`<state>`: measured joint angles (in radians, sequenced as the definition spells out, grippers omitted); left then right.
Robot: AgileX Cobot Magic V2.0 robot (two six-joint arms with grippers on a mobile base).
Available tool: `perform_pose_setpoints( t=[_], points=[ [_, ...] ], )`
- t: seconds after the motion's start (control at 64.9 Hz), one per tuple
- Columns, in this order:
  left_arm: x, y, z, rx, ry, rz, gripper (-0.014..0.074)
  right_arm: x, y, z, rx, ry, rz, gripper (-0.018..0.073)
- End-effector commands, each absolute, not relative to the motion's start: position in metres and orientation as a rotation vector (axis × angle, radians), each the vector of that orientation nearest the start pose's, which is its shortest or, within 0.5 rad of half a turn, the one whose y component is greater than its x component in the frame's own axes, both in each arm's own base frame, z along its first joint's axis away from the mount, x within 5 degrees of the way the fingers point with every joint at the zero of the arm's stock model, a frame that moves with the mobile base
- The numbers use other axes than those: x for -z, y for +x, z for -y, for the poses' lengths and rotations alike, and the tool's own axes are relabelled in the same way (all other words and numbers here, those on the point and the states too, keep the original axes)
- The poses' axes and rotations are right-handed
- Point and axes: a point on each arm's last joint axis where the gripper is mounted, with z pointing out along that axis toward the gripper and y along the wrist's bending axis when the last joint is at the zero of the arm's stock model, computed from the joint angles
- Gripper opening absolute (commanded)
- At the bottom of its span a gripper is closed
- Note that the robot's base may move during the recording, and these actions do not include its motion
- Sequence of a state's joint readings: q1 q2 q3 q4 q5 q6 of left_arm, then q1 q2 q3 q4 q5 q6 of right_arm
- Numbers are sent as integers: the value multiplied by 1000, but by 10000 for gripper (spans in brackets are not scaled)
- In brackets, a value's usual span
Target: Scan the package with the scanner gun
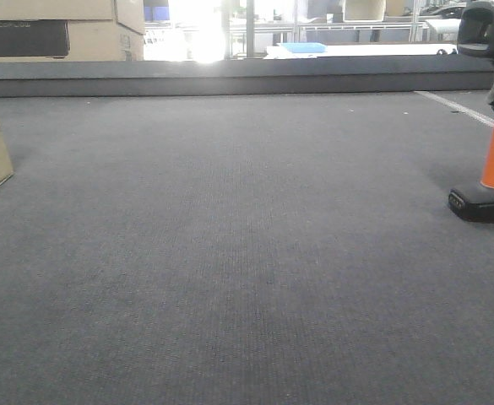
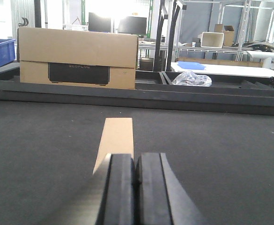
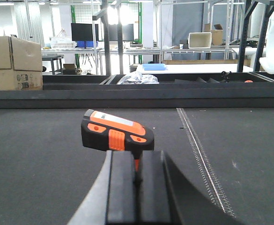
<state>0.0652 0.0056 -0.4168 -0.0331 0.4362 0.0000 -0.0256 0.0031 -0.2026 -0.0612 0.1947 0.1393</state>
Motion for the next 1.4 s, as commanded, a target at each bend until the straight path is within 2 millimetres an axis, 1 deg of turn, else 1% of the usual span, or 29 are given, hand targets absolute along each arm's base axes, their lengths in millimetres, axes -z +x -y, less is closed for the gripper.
perform_pose_setpoints(
  t=[0.0,0.077,0.139,0.185,0.262,0.355,0.447,0.509,0.555,0.586,0.648,1.388],
  points=[
    [-310,17,0,-8,-67,-1490,-111,-266,42,2,-24,75,-1452,-162],
    [-310,17,0,-8,-67,-1490,-111,-263,43,2,-13,64,-1453,-162],
    [-310,17,0,-8,-67,-1490,-111,-260,44,1,89,-36,-1437,-162],
    [-310,17,0,-8,-67,-1490,-111,-255,46,1,107,-64,-1416,-162],
    [-310,17,0,-8,-67,-1490,-111,-252,48,1,100,-45,-1362,-162],
    [-310,17,0,-8,-67,-1490,-111,-243,50,2,59,-10,-1378,-162],
    [-310,17,0,-8,-67,-1490,-111,-228,54,1,1,25,-1417,-162],
    [-310,17,0,-8,-67,-1490,-111,-219,56,0,-12,12,-1424,-162],
    [-310,17,0,-8,-67,-1490,-111,-221,55,0,-21,5,-1395,-162],
    [-310,17,0,-8,-67,-1490,-111,-218,56,-1,-22,3,-1430,-162],
    [-310,17,0,-8,-67,-1490,-111,-217,56,-1,-23,3,-1439,-162],
    [-310,17,0,-8,-67,-1490,-111,-218,56,-1,-22,3,-1427,-162]
  ],
)
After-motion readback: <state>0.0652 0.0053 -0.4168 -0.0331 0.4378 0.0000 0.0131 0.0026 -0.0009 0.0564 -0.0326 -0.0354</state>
